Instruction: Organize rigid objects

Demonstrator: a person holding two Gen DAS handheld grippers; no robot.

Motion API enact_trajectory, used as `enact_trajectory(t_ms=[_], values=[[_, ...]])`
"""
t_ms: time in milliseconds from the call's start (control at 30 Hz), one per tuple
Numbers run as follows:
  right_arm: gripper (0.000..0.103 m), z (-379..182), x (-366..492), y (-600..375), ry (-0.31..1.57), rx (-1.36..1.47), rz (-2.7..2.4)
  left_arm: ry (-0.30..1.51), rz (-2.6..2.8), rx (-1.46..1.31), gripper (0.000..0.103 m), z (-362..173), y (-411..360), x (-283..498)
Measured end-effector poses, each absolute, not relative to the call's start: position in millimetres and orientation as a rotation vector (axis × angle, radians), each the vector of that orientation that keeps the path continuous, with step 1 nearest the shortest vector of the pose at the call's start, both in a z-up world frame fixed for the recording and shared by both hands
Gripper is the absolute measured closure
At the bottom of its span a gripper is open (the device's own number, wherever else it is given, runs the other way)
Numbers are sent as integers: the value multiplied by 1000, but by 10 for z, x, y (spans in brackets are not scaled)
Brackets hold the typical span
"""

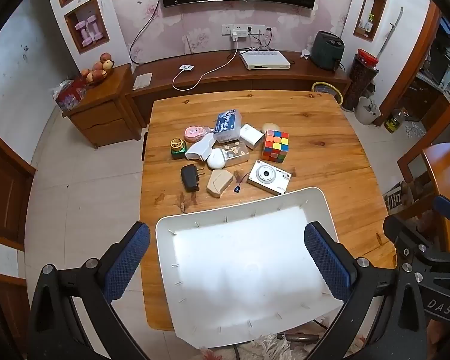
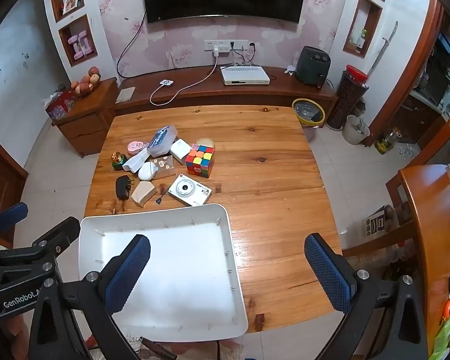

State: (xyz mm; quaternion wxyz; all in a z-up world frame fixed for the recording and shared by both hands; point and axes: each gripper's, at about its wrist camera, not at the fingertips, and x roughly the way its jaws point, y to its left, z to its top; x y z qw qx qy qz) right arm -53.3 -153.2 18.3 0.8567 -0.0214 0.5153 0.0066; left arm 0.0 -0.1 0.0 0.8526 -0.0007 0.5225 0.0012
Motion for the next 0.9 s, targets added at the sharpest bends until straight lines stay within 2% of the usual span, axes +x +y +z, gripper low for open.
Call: enact_trajectory(t_ms=[900], values=[[0,162,-606,-1461,1085,-62,30,1106,3,-16,1,-33,49,-33]])
